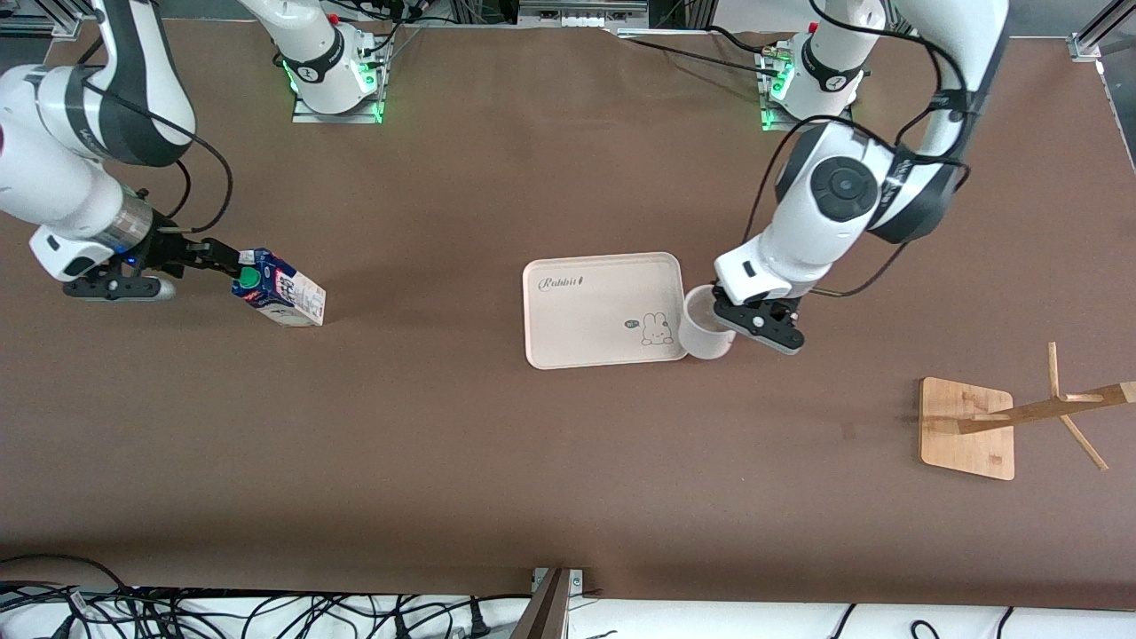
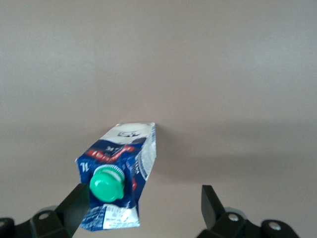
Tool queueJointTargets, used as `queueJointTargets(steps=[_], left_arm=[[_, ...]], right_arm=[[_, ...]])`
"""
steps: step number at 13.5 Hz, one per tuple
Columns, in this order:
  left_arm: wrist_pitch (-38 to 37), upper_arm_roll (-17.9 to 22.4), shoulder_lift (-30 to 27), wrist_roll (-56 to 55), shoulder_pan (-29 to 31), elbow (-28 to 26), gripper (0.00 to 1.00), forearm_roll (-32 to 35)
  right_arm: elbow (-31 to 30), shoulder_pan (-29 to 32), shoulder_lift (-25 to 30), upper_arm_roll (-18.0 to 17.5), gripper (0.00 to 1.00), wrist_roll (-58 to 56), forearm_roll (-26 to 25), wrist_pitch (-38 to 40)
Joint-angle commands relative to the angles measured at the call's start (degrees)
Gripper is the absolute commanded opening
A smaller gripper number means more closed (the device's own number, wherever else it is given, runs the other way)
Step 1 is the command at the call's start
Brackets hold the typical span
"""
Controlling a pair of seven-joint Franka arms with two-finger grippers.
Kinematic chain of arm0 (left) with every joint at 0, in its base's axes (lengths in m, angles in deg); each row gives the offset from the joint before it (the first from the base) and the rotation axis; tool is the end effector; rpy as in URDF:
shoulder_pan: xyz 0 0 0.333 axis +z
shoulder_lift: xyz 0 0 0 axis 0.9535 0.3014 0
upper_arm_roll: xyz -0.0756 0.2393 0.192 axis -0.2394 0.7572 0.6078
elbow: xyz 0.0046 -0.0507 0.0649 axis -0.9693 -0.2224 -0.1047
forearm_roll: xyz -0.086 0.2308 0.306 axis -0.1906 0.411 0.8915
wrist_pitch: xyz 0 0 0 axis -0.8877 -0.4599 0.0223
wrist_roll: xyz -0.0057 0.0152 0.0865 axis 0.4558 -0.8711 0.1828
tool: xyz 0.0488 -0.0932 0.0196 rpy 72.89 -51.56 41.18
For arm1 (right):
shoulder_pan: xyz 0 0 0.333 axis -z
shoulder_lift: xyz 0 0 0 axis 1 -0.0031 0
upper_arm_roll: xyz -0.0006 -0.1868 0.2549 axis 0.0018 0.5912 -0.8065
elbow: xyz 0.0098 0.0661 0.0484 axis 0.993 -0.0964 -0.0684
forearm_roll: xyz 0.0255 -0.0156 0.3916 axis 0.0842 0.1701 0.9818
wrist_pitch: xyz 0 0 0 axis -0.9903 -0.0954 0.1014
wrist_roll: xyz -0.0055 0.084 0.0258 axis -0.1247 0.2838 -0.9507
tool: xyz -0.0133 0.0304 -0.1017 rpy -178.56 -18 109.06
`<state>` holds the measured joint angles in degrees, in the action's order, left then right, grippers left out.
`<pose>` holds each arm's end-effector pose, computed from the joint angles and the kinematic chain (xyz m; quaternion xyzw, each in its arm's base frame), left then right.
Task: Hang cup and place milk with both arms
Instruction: 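Open the right gripper while the left gripper lifts the mug toward the stand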
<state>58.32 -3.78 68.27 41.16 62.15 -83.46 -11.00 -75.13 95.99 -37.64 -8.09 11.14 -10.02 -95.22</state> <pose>0.5850 -0.2234 0.3683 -0.9650 0.2546 -0.0629 0.0000 0.5417 -0.0440 0.3994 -0.9998 0.0158 0.0097 0.0095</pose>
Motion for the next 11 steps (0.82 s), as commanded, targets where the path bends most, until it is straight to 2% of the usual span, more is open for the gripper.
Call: queueJointTargets(steps=[1, 4, 6, 11], left_arm=[[-1.9, -0.4, -1.1, 10.8, 2.0, 2.5, 0.0, 5.2], [-2.1, -0.4, -0.9, 16.9, 3.1, 4.8, 0.0, 9.9], [-2.1, -0.4, -0.8, 21.8, 3.6, 6.4, 0.0, 12.7], [-2.0, -0.3, -0.1, 36.9, 5.8, 10.2, 0.0, 17.2]], right_arm=[[1.2, 2.3, 0.6, -1.2, 1.0, -1.4, -0.3, 0.7], [6.9, 2.3, 0.4, -1.5, 1.0, -1.7, 1.1, 7.2], [9.9, 2.2, 1.1, -3.8, 1.0, -1.8, 0.8, 11.6], [12.4, 2.4, 6.8, -4.0, 1.0, -1.6, 0.7, 14.5]])
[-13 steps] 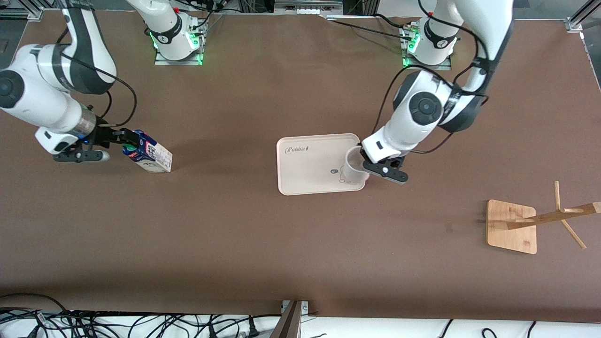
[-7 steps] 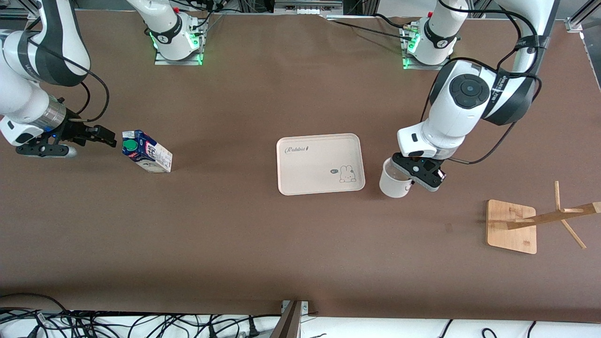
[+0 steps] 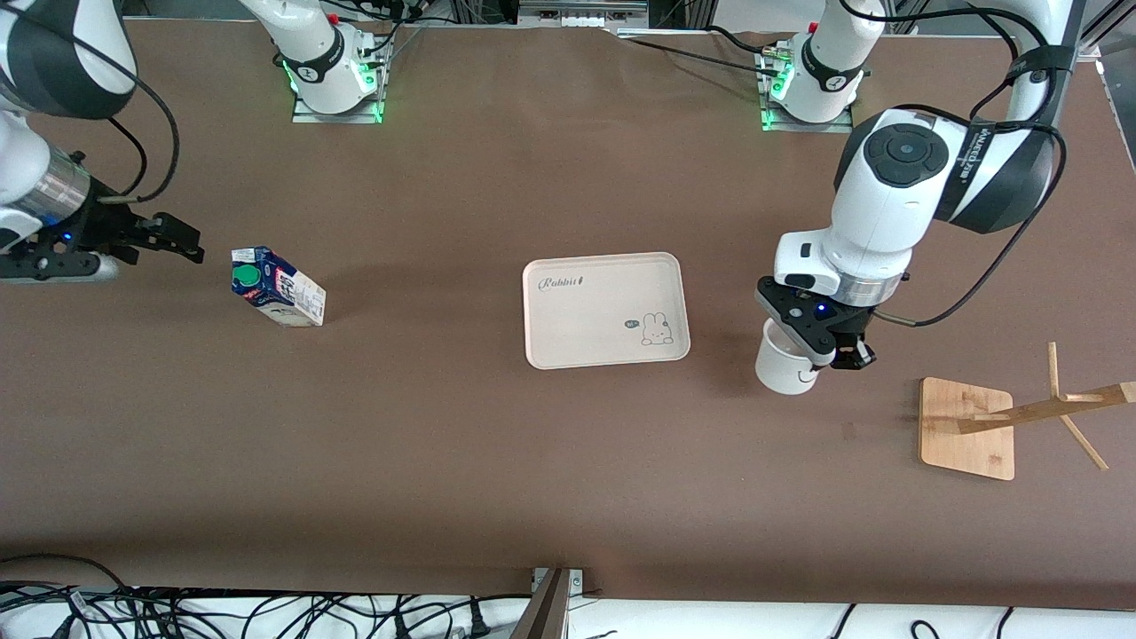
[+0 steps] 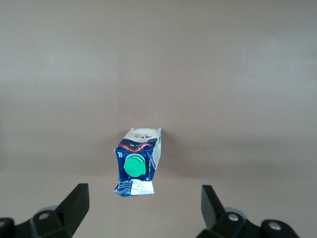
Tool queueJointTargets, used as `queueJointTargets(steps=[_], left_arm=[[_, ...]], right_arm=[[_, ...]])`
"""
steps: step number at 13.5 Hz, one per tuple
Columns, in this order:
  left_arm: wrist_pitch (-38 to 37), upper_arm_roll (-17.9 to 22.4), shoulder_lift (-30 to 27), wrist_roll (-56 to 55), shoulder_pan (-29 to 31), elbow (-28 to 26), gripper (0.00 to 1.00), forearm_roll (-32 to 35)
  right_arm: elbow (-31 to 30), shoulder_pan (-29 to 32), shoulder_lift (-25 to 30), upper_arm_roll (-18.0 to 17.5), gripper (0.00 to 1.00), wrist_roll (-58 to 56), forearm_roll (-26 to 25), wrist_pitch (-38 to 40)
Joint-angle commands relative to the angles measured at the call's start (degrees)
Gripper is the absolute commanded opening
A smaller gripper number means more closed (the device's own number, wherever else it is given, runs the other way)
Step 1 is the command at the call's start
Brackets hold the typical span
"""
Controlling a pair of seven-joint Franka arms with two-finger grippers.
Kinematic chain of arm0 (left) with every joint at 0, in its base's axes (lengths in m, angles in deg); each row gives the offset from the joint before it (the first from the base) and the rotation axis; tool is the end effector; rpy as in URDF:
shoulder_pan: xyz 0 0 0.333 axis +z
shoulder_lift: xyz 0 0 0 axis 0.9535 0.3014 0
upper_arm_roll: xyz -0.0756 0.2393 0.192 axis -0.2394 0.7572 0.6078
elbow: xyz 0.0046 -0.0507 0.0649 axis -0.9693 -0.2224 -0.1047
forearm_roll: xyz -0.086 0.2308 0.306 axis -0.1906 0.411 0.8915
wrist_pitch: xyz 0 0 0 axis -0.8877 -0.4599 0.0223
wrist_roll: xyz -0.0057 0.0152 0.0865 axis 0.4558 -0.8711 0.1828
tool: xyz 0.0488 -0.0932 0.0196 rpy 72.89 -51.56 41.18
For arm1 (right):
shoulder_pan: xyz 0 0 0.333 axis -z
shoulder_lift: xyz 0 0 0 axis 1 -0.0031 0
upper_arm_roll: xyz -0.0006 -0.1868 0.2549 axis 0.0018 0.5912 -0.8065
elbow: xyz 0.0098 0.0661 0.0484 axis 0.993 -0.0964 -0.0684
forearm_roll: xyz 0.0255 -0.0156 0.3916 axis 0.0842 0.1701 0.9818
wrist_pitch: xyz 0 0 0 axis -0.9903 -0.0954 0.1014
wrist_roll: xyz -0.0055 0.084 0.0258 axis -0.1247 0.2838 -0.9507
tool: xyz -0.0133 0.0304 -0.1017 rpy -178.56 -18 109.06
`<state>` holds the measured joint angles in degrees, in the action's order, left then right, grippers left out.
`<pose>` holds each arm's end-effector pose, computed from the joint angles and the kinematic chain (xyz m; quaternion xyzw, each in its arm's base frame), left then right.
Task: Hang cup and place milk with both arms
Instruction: 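Open the right gripper while the left gripper lifts the mug toward the stand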
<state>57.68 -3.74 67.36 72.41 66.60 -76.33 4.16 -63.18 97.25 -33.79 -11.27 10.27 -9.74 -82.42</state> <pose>0.6273 -0.1760 0.4373 -0.8326 0.5254 -0.1035 0.1415 0.5512 -0.0246 0.5146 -0.9998 -0.0100 -0.0164 0.0091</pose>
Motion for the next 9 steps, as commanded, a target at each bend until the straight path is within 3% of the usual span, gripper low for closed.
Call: queueJointTargets(steps=[1, 6, 9], left_arm=[[-1.4, -0.3, 0.9, 8.4, 1.9, 3.6, 0.0, 2.1], [-1.2, 1.1, 1.1, 22.8, 3.4, 6.4, 0.0, 5.0], [-1.1, 1.2, 1.9, 32.4, 5.1, 9.6, 0.0, 6.8]], right_arm=[[1.4, 1.1, 3.3, -0.8, 1.0, -0.8, 0.4, 3.4], [9.5, 0.7, 1.3, -1.3, 1.0, 0.2, 0.8, 13.2], [10.2, -0.1, 1.0, -1.7, 1.0, 3.2, 0.4, 14.2]])
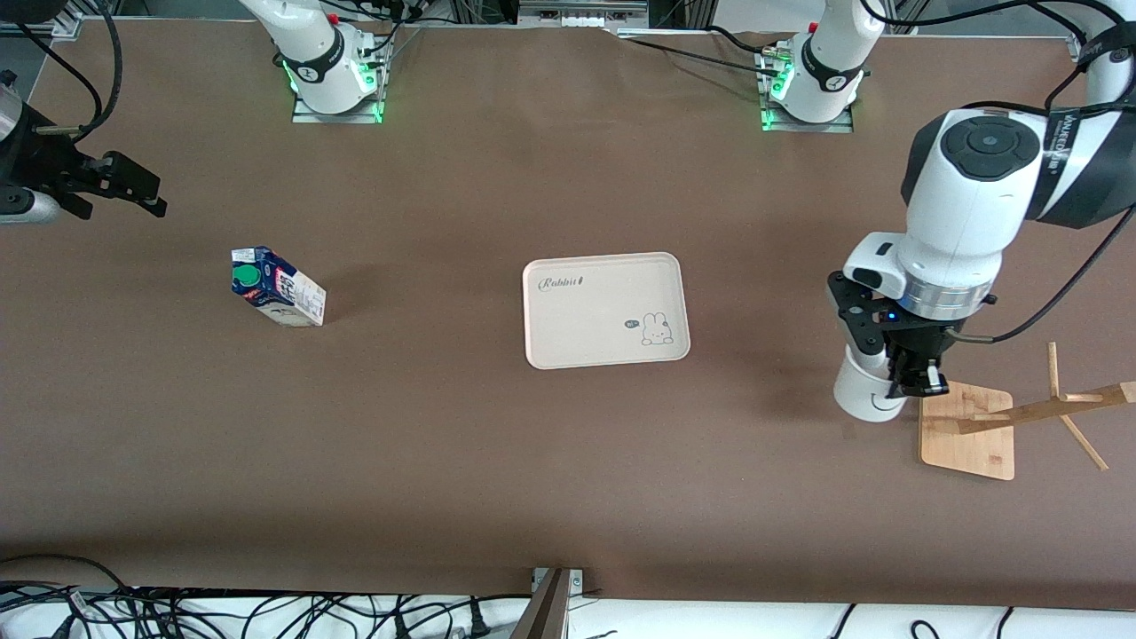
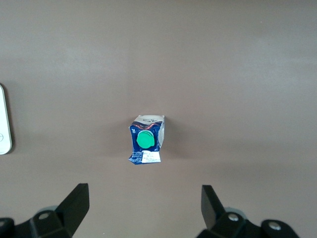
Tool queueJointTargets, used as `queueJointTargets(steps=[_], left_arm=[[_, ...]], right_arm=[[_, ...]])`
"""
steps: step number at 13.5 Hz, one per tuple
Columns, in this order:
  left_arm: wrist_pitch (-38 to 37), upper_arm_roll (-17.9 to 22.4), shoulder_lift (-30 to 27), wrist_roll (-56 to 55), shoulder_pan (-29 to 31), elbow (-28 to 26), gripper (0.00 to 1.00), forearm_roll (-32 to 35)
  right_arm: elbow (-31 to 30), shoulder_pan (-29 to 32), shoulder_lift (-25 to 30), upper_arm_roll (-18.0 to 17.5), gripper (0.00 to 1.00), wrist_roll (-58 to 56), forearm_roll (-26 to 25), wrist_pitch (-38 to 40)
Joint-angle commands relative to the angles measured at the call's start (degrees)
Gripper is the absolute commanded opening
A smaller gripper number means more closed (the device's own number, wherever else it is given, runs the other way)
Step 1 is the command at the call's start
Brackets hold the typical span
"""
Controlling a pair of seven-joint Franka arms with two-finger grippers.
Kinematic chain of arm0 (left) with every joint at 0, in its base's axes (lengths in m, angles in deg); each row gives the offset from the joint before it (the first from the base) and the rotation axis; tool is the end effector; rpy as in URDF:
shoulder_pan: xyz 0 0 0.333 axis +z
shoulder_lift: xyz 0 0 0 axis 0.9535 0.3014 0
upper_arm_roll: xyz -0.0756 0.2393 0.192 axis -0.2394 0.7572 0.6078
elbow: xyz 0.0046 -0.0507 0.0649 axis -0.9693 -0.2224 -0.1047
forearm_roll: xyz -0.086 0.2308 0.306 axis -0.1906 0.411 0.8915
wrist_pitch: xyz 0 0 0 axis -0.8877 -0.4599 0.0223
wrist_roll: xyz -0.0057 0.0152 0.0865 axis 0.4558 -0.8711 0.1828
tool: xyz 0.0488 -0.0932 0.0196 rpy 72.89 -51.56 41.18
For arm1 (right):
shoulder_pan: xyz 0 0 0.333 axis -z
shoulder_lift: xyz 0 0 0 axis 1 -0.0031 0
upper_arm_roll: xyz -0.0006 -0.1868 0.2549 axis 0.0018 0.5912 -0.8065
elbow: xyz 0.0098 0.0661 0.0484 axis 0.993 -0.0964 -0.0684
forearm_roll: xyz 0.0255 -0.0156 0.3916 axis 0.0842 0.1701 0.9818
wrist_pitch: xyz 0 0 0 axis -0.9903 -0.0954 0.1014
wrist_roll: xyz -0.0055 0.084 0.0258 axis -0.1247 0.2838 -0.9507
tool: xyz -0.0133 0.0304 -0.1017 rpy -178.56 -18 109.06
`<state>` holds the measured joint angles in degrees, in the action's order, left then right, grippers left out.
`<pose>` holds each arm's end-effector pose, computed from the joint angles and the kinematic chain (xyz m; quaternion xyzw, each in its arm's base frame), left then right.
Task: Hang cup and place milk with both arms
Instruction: 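Carry the white mug with the left gripper to the wooden mug stand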
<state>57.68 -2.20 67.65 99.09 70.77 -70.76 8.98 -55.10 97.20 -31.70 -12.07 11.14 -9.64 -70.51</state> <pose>0.6583 -0.1132 0.4825 -0.7029 0.6710 -0.0798 0.2219 0.5365 -0.0141 0.5837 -0.9999 -0.0120 -0.0009 0.0094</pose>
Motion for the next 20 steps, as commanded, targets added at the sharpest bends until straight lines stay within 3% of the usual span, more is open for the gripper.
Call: queueJointTargets(steps=[1, 3, 8, 11, 20], left_arm=[[-1.0, -0.2, 1.9, 8.8, 2.1, 4.9, 0.0, 2.1], [-0.7, -0.2, 3.2, 15.4, 3.6, 7.6, 0.0, 2.1], [-0.6, 0.3, 5.1, 26.5, 5.5, 12.3, 0.0, 2.1], [3.2, 0.3, 5.3, 32.0, 8.1, 11.9, 0.0, 2.2], [2.6, 0.0, 5.2, 32.1, 10.6, 9.5, 0.0, 1.7]], right_arm=[[2.5, -0.7, -1.1, -1.4, 1.0, 3.6, 0.1, 2.9], [5.6, -2.0, -2.3, -2.2, 1.0, 6.1, -1.4, 5.8], [6.0, -2.0, -1.7, -4.4, 1.0, 6.2, -4.4, 7.8], [6.0, -2.0, -1.1, -4.7, 1.0, 6.3, -4.3, 8.0], [8.1, -3.3, -2.8, -3.7, 1.0, 9.5, -3.3, 9.6]])
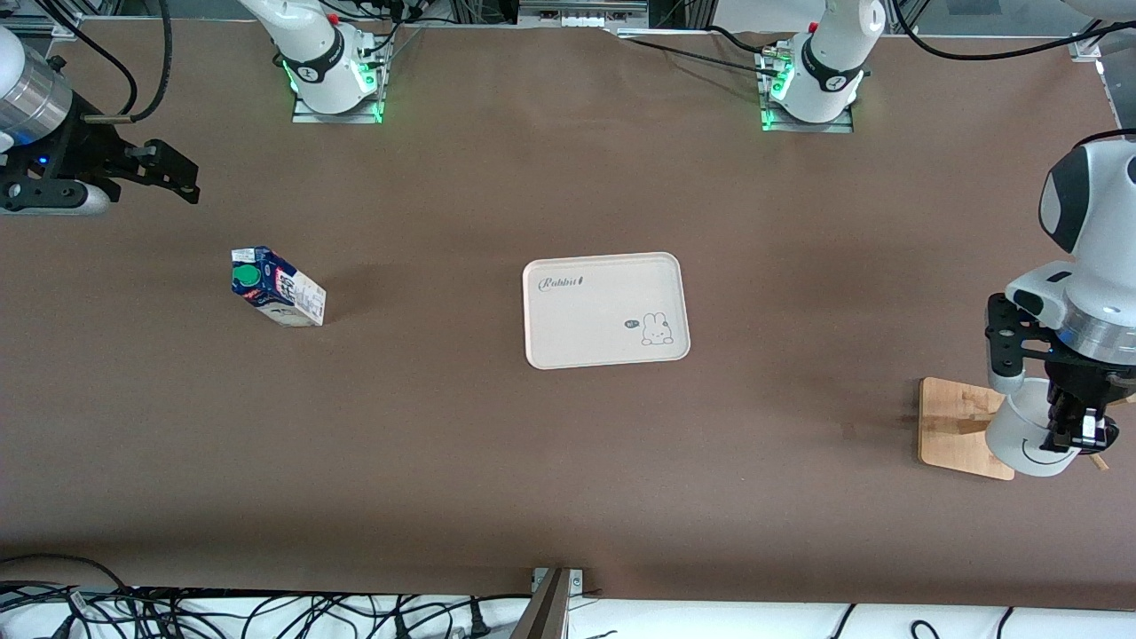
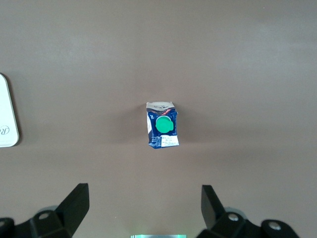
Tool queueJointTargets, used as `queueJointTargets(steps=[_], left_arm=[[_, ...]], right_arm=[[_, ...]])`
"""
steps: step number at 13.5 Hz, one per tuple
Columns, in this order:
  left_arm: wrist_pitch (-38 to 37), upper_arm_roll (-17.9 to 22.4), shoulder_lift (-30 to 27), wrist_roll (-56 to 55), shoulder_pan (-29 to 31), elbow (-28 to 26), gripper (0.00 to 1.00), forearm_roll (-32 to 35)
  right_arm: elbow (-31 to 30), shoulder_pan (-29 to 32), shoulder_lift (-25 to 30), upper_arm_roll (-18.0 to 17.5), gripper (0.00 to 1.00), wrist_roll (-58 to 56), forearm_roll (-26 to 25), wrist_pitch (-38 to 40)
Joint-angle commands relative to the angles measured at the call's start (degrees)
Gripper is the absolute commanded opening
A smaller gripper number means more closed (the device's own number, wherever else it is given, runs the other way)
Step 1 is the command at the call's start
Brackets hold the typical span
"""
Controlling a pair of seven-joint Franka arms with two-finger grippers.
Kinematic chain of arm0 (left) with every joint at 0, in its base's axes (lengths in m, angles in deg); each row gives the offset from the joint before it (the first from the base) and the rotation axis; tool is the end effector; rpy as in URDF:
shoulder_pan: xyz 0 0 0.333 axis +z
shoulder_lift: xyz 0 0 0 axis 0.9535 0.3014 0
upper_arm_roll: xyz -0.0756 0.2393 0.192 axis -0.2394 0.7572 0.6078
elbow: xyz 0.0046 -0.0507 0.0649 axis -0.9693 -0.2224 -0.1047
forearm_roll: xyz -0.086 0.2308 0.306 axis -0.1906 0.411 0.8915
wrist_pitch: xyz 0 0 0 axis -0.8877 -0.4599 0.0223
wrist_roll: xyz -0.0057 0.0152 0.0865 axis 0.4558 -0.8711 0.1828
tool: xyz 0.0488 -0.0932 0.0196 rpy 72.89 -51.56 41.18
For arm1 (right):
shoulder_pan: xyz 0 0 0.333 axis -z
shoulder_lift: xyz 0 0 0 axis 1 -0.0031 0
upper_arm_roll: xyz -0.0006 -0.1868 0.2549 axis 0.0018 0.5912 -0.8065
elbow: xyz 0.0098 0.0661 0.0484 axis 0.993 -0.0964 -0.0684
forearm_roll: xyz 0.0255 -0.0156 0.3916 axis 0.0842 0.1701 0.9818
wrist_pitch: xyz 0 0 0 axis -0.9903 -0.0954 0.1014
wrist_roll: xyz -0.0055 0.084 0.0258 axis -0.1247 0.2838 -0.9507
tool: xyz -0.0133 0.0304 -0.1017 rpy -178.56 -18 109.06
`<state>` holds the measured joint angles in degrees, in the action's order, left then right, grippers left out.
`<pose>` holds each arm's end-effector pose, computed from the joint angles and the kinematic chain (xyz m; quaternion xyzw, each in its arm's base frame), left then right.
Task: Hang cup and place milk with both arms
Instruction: 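Carry the white mug with the left gripper to the wooden mug stand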
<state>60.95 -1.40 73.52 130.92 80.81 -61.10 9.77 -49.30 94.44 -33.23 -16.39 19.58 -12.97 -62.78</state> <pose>0.7069 0.0154 0.5051 -0.5623 0.7773 -0.0324 0.2802 0.5329 0.0466 0.6058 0.9993 0.0018 -0.0280 0.0227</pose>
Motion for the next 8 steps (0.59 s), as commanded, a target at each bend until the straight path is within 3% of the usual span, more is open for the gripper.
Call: queueJointTargets(steps=[1, 8], left_arm=[[-1.5, -1.2, -0.9, 0.2, 0.4, -0.2, 0.0, 0.7], [-8.4, -2.2, -4.9, 0.2, 0.2, -2.8, 0.0, -1.2]], right_arm=[[2.2, -0.4, -1.2, 0.7, 1.0, 0.9, 0.0, 1.9], [2.2, 0.7, -1.3, 1.0, 1.0, 1.8, 0.0, 1.9]])
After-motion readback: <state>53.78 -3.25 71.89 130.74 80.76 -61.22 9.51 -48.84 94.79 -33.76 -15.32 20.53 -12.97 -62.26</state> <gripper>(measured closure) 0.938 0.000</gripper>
